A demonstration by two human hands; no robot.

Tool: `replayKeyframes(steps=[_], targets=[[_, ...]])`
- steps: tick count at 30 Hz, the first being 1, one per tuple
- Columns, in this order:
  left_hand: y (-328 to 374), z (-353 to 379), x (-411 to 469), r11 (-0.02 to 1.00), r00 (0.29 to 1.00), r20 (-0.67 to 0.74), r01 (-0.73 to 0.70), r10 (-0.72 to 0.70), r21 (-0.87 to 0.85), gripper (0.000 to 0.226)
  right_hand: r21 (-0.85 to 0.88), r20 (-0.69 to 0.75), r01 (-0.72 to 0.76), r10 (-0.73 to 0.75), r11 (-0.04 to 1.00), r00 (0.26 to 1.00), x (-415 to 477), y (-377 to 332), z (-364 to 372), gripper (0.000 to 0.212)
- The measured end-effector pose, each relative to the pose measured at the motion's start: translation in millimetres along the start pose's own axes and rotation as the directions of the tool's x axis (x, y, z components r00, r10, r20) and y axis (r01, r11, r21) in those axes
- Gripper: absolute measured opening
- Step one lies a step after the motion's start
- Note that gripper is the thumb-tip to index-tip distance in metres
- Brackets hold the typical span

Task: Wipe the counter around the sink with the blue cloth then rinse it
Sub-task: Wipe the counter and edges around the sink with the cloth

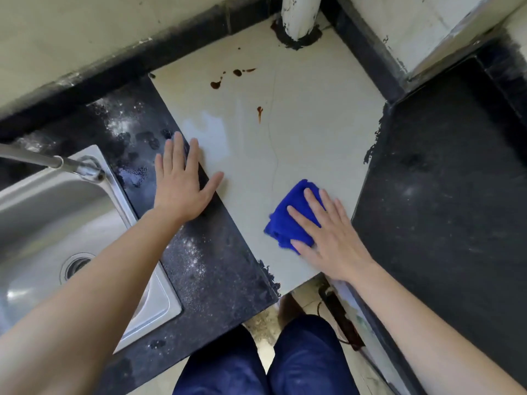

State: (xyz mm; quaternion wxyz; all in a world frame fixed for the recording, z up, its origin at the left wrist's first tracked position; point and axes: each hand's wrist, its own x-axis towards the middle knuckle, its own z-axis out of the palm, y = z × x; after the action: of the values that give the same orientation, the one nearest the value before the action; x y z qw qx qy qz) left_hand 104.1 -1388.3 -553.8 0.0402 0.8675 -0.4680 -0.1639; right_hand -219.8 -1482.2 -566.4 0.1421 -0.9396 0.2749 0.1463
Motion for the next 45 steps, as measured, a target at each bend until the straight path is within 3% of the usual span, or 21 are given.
replayKeyframes(steps=[4, 7, 18, 20, 25, 30, 37, 41, 45], targets=[[2.1, -1.5, 25.5, 0.999, 0.994, 0.096, 0.052, -0.052, -0.004, 0.105, 0.058, -0.011, -0.255, 0.256, 0.965, 0.967, 59.9, 57.1, -36.7, 0.068], [8.7, 6.8, 33.1, 0.996, 0.982, 0.166, 0.085, -0.086, 0.010, 0.121, 0.097, -0.018, -0.290, 0.293, 0.952, 0.956, 114.0, 74.0, -62.3, 0.068], [11.2, 12.0, 35.0, 0.993, 0.984, 0.137, 0.107, -0.113, 0.047, 0.122, 0.111, -0.132, -0.233, 0.247, 0.966, 0.960, 278.0, 23.7, -103.8, 0.067], [10.8, 11.9, 35.5, 0.992, 0.982, 0.144, 0.113, -0.119, 0.047, 0.122, 0.108, -0.142, -0.204, 0.218, 0.973, 0.966, 275.7, 7.7, -97.7, 0.067], [11.2, 10.8, 35.6, 0.992, 0.978, 0.168, 0.117, -0.123, 0.040, 0.123, 0.044, -0.085, 0.076, -0.072, 0.996, 0.994, 206.9, 10.1, -78.2, 0.066], [13.6, 8.1, 36.0, 0.992, 0.976, 0.178, 0.117, -0.123, 0.044, 0.123, -0.011, -0.016, 0.143, -0.143, 0.990, 0.990, 183.7, 46.5, -81.9, 0.067], [11.2, 6.8, 37.7, 0.992, 0.973, 0.195, 0.118, -0.124, 0.045, 0.125, 0.035, -0.104, -0.122, 0.125, 0.992, 0.987, 326.4, 34.9, -133.8, 0.069], [10.6, 7.4, 37.7, 0.991, 0.971, 0.201, 0.121, -0.129, 0.051, 0.125, 0.094, -0.164, -0.181, 0.194, 0.979, 0.967, 361.9, -5.3, -132.2, 0.069], [9.9, 6.7, 37.2, 0.991, 0.973, 0.189, 0.121, -0.128, 0.048, 0.125, 0.050, -0.119, 0.079, -0.073, 0.996, 0.990, 313.8, -10.6, -116.8, 0.067]])
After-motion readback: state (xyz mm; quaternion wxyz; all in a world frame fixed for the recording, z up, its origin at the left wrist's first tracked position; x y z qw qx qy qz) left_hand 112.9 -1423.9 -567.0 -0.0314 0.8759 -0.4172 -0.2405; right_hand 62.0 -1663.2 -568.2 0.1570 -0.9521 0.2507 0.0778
